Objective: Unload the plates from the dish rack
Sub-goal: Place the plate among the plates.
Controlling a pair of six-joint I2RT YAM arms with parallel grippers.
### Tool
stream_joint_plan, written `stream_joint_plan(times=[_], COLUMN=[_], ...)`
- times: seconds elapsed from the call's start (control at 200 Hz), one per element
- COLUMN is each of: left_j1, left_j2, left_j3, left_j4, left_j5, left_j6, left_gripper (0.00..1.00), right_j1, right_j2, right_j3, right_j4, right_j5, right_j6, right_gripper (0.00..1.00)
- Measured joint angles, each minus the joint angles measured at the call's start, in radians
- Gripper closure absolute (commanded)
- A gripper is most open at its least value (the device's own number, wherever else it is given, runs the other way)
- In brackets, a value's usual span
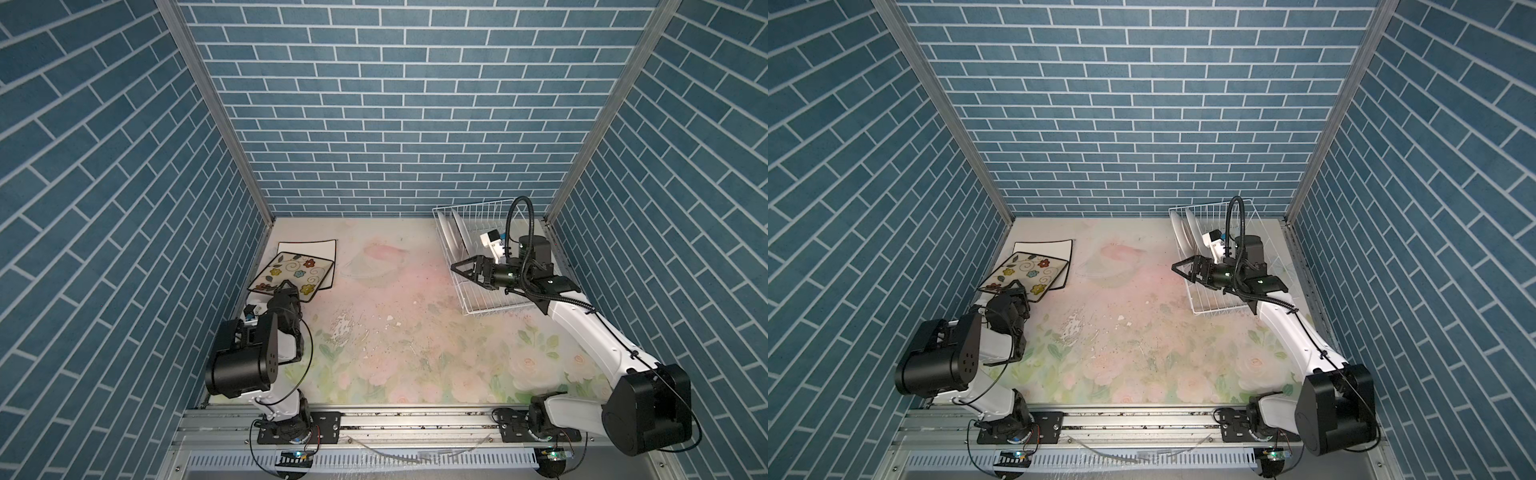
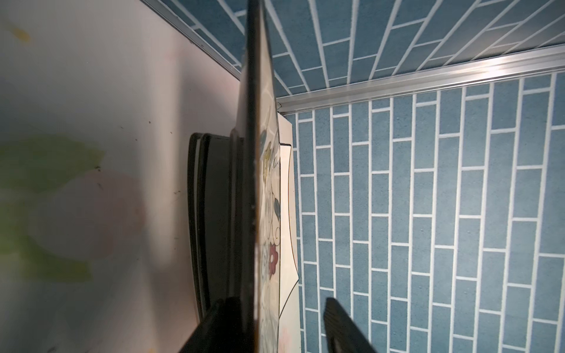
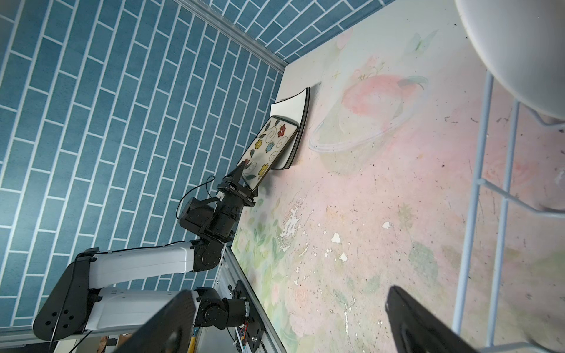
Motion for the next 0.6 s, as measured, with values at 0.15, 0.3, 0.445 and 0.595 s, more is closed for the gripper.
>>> stream_joint_plan(times=[0.15, 0.3, 0.445, 0.595], left_j1=[0.000, 0.000, -0.002, -0.002], left_j2=[-0.014, -0.038, -0.087, -0.103], left_j3=[0.000, 0.014, 0.055, 0.095], left_j4=[-0.005, -0.069, -0.193, -0.277], left_j5=[0.003, 0.015, 0.029, 0.045], left_j6=[0.000, -0.002, -0.001, -0.001], left_gripper=[0.31, 0.26, 0.22, 0.19], right_j1=[-0.002, -0.004, -0.006, -0.006], right_j2=[-0.007, -0.007, -0.007, -0.007], right_j3=[0.000, 0.000, 0.000, 0.000], right_j4=[-0.002, -0.003, -0.013, -0.024], right_j5=[0.000, 0.000, 0.000, 0.000], right_j6=[0.000, 0.000, -0.001, -0.001], right_gripper=[0.02, 0.02, 0.02, 0.02])
